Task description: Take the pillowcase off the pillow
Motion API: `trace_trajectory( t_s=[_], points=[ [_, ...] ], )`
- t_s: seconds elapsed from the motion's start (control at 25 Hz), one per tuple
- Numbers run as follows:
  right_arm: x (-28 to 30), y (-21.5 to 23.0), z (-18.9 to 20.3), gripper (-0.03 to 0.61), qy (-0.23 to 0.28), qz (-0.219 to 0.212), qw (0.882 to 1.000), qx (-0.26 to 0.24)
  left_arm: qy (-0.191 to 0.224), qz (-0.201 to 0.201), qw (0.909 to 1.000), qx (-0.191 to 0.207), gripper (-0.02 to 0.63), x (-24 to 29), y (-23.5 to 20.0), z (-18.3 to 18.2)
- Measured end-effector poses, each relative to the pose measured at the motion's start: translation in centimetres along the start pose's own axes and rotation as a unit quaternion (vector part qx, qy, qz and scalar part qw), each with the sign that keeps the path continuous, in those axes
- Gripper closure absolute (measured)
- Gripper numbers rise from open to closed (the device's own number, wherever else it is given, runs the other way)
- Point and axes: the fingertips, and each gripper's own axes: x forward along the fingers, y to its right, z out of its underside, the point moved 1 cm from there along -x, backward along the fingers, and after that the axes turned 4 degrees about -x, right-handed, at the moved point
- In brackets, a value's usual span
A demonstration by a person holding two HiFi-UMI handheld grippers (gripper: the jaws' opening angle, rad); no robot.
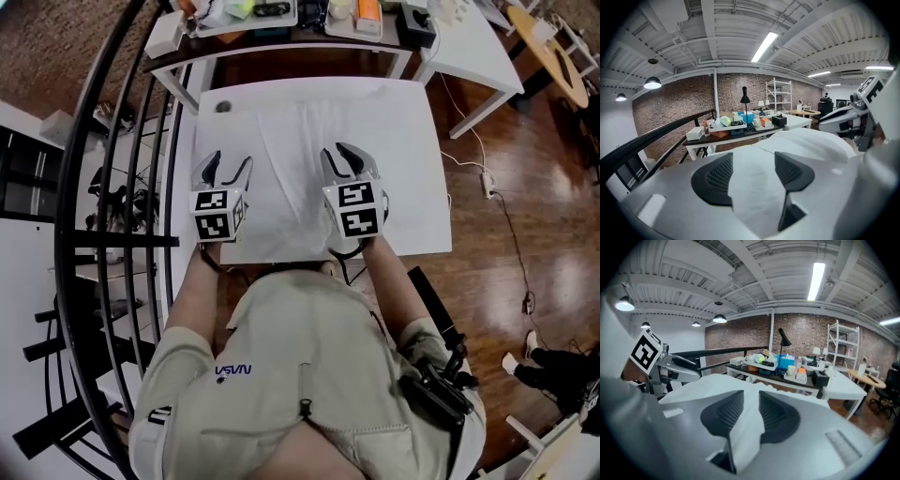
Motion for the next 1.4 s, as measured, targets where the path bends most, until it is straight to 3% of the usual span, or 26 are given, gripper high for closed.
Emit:
trace_trajectory(
  t_s=[0.4,0.64,0.8,0.92,1.04,1.2,1.4],
  points=[
    [8.2,2.9,-3.0,0.457,-0.07,0.045,0.996,-0.006,-0.051,0.039,0.9979,0.0,0.302,7.6,-3.5,-0.6],
    [12.9,2.3,0.4,0.412,-0.157,-0.013,0.987,0.013,-0.12,0.062,0.9907,-0.012,0.315,10.3,-2.0,2.3],
    [14.4,2.3,0.5,0.41,-0.18,-0.029,0.983,-0.027,-0.135,0.064,0.9888,-0.003,0.384,10.5,-1.1,2.7],
    [14.9,2.7,0.7,0.439,-0.178,-0.015,0.982,-0.054,-0.13,0.065,0.9893,0.01,0.45,10.9,-0.6,3.2],
    [14.7,3.1,1.1,0.553,-0.168,0.001,0.984,-0.055,-0.115,0.05,0.9917,0.028,0.515,10.1,-0.6,3.1],
    [13.2,4.8,0.3,0.566,-0.14,0.034,0.989,-0.044,-0.058,0.029,0.9971,0.04,0.575,7.5,-0.7,0.9],
    [10.4,10.5,0.4,0.566,-0.109,0.107,0.988,-0.01,0.027,0.009,0.9994,0.019,0.583,3.7,-2.2,-2.5]
  ],
)
